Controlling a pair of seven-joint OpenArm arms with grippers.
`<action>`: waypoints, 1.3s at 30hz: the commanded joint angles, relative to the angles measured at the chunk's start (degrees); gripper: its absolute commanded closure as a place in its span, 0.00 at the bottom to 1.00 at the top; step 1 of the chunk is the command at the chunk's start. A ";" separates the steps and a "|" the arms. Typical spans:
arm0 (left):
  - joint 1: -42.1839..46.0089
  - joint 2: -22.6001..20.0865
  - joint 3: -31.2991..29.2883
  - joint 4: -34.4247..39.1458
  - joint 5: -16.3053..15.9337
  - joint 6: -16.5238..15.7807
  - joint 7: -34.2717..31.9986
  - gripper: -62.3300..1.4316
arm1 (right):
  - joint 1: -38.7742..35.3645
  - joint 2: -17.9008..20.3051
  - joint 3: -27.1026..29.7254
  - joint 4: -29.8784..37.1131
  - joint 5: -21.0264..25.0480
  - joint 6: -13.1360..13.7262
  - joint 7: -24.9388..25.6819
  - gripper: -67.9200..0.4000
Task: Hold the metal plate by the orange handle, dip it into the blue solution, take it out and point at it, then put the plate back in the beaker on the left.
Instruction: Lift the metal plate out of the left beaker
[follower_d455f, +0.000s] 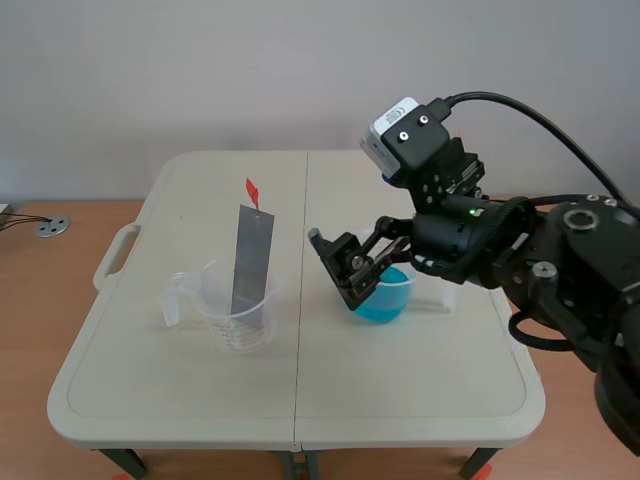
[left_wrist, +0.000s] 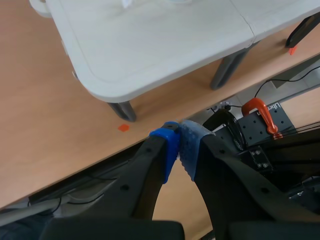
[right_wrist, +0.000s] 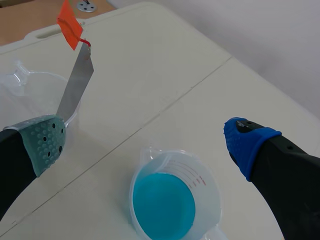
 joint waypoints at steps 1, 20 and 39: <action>0.11 -0.02 0.28 0.90 0.20 -0.13 -0.96 0.95 | 2.32 -0.79 -0.85 -0.68 0.04 0.02 0.87 0.02; 0.09 -0.04 0.28 0.90 0.39 -0.15 -0.96 0.95 | 12.98 -10.58 -9.51 -15.45 -3.76 0.00 5.14 0.02; 0.09 -0.04 0.28 0.90 0.76 -0.15 -0.94 0.95 | 14.19 -14.86 -9.84 -19.74 -4.17 -1.38 7.63 0.29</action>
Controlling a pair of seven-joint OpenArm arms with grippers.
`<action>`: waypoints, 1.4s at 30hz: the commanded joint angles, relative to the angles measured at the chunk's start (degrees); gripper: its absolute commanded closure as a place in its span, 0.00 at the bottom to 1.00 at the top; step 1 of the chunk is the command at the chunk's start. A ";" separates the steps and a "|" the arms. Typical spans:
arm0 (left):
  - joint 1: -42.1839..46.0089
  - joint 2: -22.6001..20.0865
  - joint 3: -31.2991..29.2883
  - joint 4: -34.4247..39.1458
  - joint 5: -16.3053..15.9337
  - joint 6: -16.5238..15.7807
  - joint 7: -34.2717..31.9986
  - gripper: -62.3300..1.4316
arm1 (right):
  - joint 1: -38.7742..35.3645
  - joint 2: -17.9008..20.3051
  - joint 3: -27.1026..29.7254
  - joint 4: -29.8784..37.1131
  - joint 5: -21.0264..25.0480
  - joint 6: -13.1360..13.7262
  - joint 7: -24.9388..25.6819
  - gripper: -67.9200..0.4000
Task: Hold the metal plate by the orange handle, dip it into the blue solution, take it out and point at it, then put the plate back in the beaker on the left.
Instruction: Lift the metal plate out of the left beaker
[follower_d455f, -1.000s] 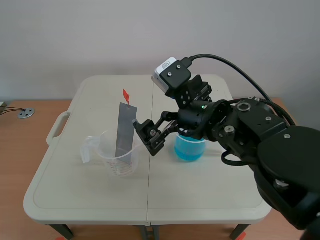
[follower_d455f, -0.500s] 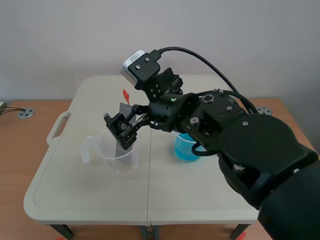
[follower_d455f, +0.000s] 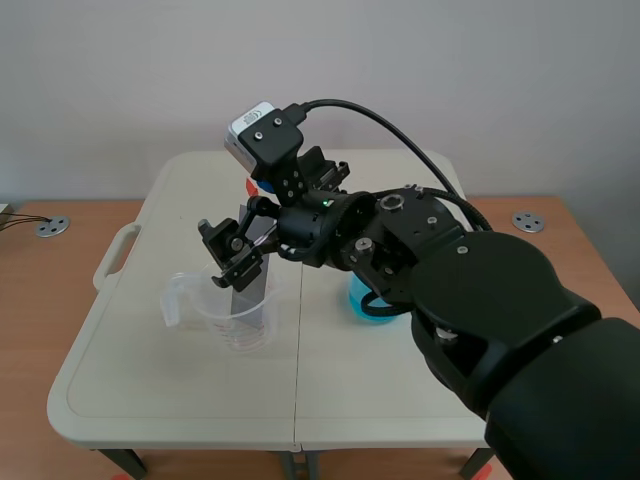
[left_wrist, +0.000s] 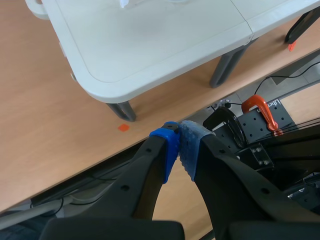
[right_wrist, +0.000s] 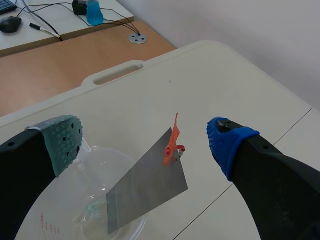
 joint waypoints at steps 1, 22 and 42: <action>0.11 0.13 0.28 0.87 -0.26 -0.15 -0.81 0.95 | 1.27 -0.17 -0.15 0.72 0.44 -1.31 1.05 0.31; -0.02 0.13 0.28 0.87 -0.26 -0.15 -0.83 0.95 | 1.14 -0.15 -0.13 0.72 0.44 -2.80 1.07 0.79; -0.02 0.13 0.28 0.87 -0.26 -0.17 -0.83 0.95 | 1.16 -0.15 -0.13 0.72 -0.87 1.84 6.19 0.98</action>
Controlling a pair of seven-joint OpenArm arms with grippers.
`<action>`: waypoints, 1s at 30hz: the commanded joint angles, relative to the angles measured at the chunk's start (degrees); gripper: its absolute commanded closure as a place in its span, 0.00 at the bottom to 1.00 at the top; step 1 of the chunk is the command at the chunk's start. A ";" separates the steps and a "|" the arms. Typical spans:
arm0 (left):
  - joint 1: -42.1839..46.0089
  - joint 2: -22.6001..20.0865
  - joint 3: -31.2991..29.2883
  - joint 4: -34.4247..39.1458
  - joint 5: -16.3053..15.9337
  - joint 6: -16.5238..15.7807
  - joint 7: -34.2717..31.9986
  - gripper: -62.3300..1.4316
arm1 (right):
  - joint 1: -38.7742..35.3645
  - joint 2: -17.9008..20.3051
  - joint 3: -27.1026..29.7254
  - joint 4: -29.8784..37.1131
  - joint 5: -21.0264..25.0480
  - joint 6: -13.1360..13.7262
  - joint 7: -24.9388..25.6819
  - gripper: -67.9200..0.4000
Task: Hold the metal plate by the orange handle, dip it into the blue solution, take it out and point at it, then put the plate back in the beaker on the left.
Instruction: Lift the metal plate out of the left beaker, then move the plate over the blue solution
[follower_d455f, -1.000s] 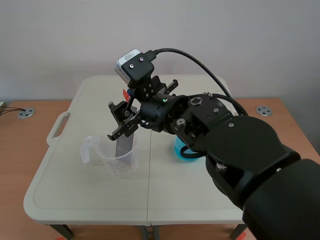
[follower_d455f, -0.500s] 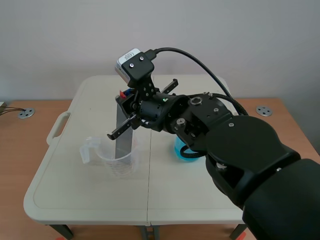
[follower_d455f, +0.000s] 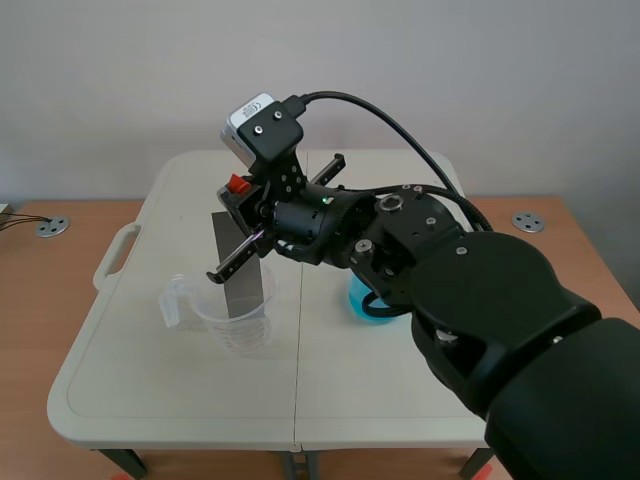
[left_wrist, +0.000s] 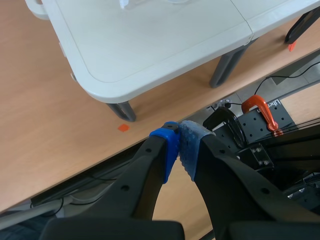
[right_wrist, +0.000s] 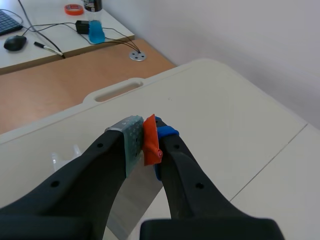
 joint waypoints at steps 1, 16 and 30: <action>-0.02 0.13 0.28 0.87 -0.26 -0.17 -0.83 0.95 | 1.16 -0.17 -0.13 0.72 0.81 0.79 1.01 0.98; -0.02 0.13 0.28 0.87 -0.26 -0.63 -0.83 0.95 | 1.14 0.07 -0.13 1.92 -5.25 9.38 3.58 0.98; -0.04 0.11 0.28 0.87 -0.26 -0.63 -0.83 0.95 | 0.81 3.61 -0.13 9.94 -5.35 12.13 3.56 0.98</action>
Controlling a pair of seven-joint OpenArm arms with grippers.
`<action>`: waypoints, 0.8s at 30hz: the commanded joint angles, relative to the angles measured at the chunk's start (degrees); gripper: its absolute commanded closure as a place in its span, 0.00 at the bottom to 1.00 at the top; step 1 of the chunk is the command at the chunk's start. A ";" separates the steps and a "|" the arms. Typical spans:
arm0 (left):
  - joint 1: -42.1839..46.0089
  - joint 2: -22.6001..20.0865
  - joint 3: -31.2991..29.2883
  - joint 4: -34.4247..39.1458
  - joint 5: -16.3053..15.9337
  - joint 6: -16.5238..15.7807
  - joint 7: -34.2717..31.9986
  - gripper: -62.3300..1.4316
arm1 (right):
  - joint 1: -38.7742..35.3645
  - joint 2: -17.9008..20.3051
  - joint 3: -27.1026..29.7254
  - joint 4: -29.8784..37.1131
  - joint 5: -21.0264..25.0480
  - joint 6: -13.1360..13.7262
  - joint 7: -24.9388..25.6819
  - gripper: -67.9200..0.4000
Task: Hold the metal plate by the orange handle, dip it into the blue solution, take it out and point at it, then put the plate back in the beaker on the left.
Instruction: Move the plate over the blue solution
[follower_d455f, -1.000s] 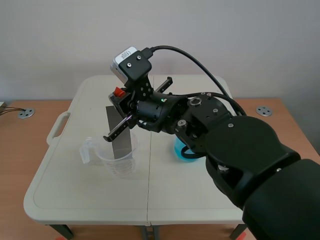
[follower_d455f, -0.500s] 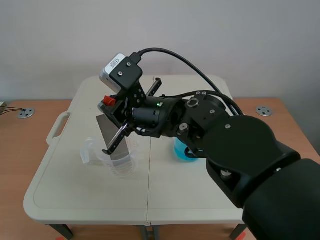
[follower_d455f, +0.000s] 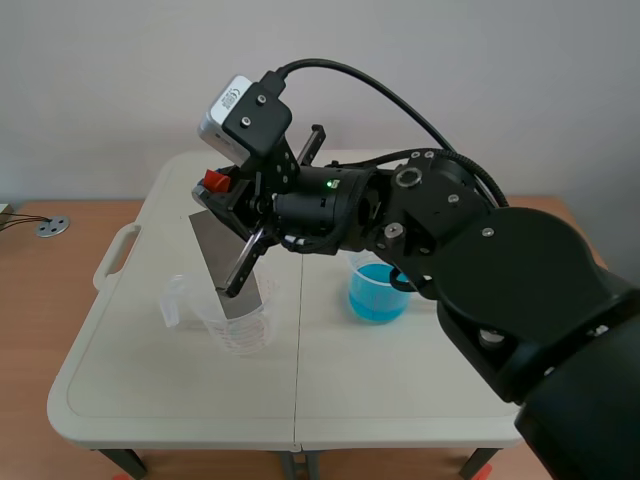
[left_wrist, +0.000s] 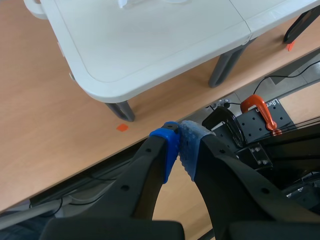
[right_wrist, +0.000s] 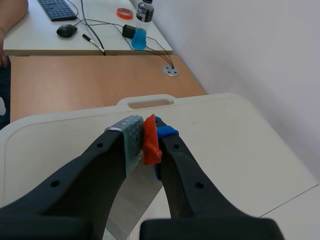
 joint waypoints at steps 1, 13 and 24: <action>-0.04 0.13 0.28 0.87 -0.26 -0.17 -0.83 0.95 | 0.81 0.46 0.04 2.54 0.66 0.22 0.55 0.98; -0.94 0.11 0.31 0.87 -0.22 -0.98 -0.63 0.95 | -2.03 3.78 1.03 14.95 0.66 0.22 -2.82 0.98; -0.94 -0.02 0.35 0.87 -0.22 -1.20 -0.61 0.96 | -5.55 4.39 5.86 26.21 0.68 0.24 -8.57 0.98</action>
